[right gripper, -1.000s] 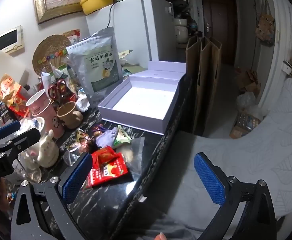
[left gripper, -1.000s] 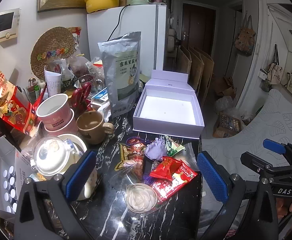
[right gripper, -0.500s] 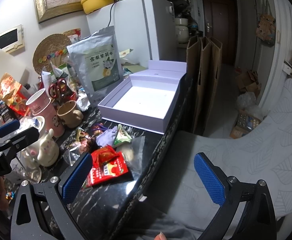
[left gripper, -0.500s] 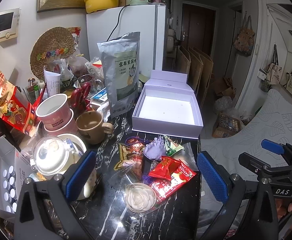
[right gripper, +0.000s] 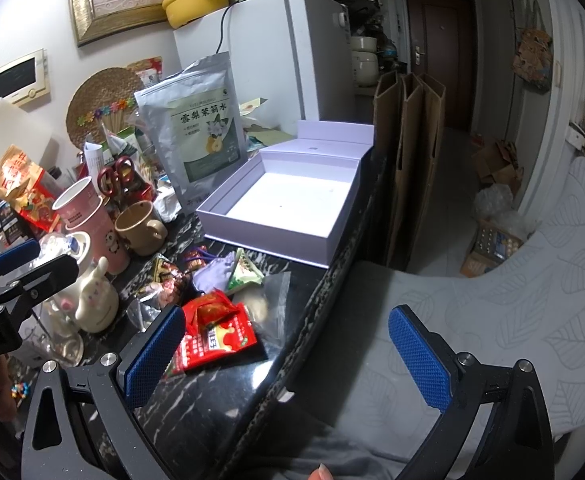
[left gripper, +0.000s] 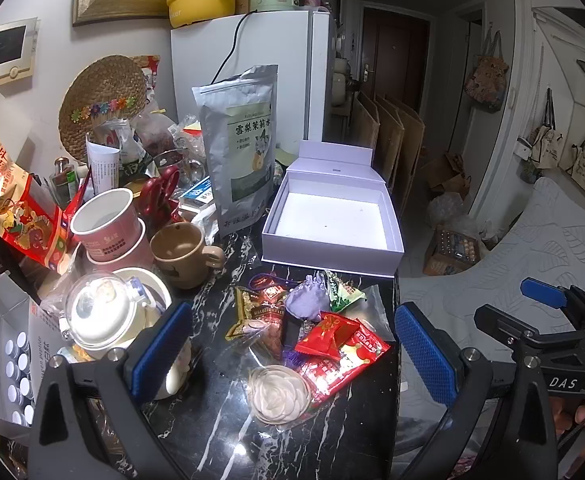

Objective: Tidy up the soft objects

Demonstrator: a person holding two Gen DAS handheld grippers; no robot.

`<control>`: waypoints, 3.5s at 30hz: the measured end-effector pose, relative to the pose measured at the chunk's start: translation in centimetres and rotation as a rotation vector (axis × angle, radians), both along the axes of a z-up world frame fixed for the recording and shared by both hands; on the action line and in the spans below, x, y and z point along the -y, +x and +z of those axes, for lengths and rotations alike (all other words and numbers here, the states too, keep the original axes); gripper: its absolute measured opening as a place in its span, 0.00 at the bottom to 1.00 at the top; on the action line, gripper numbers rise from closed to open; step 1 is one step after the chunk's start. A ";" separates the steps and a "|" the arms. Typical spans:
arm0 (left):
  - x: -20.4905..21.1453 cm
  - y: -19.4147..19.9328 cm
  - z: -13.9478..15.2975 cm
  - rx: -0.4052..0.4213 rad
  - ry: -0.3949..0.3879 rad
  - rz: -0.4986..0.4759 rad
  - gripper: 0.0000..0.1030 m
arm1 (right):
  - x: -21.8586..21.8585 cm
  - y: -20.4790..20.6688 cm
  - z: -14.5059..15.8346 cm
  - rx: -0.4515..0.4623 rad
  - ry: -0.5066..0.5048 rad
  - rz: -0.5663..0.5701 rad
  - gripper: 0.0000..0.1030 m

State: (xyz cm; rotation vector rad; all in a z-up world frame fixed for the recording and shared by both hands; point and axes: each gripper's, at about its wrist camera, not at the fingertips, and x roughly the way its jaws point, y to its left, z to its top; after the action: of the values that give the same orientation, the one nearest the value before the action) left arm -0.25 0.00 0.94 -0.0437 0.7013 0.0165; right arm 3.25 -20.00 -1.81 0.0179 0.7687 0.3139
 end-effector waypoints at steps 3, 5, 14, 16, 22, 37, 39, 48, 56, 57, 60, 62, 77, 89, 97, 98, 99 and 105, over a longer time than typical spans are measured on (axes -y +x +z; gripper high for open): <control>0.2 0.0 0.1 -0.001 -0.003 -0.002 1.00 | 0.0 0.0 0.0 0.000 0.000 0.000 1.00; 0.2 0.0 0.1 0.000 -0.005 -0.003 1.00 | 0.0 0.0 0.0 0.000 0.000 0.000 1.00; 0.1 0.0 0.0 -0.005 -0.016 -0.008 1.00 | -0.1 0.0 0.0 0.001 0.000 0.000 1.00; 0.0 0.0 0.0 -0.005 -0.020 -0.010 1.00 | -0.1 0.0 -0.1 0.001 0.000 0.000 1.00; -0.1 0.1 -0.1 -0.005 -0.021 -0.009 1.00 | -0.1 0.0 0.0 0.000 -0.001 0.001 1.00; 0.2 -0.2 -0.4 -0.013 -0.044 -0.029 1.00 | 0.0 0.3 -0.3 -0.004 0.034 0.028 1.00; 0.4 -0.1 -0.5 -0.017 -0.049 -0.035 1.00 | 0.1 0.4 -0.3 -0.008 0.041 0.034 1.00; 0.6 0.3 -1.8 -0.044 -0.079 -0.026 1.00 | 0.6 0.7 -0.5 0.013 0.045 0.076 1.00; 0.3 -0.3 -4.4 -0.073 -0.091 0.059 1.00 | 0.3 1.1 -1.8 0.028 0.049 0.161 1.00; 0.2 -0.3 -4.8 -0.082 -0.098 0.066 1.00 | 0.3 1.2 -2.0 0.023 0.049 0.169 1.00; 0.2 -0.2 -6.3 -0.116 -0.122 0.083 1.00 | 0.0 1.7 -3.2 0.001 0.052 0.197 1.00; 0.2 0.0 -7.2 -0.142 -0.136 0.087 1.00 | -0.1 2.0 -3.9 -0.016 0.052 0.210 1.00; -1.6 3.4 -14.8 -0.337 -0.196 0.236 1.00 | -0.6 4.8 -8.4 -0.119 0.033 0.243 1.00; -2.7 4.0 -17.4 -0.359 -0.197 0.254 0.81 | -1.3 6.5 -9.9 -0.152 -0.003 0.243 1.00; -2.7 2.9 -16.6 -0.307 -0.199 0.219 0.55 | -1.8 6.4 -10.1 -0.155 -0.016 0.242 1.00; -2.6 2.7 -16.4 -0.298 -0.186 0.221 0.55 | -1.8 6.4 -10.1 -0.156 -0.014 0.243 1.00; -2.7 2.4 -16.0 -0.287 -0.175 0.221 0.54 | -1.8 6.4 -10.2 -0.159 -0.011 0.243 1.00; -2.8 1.2 -13.3 -0.224 -0.155 0.236 0.54 | -2.5 6.1 -10.4 -0.164 -0.002 0.267 1.00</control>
State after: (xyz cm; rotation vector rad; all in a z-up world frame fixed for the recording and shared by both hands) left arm 0.97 2.84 -12.39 -0.2761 0.9179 0.1955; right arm 9.35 -17.53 -12.18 -0.0615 0.9360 0.5703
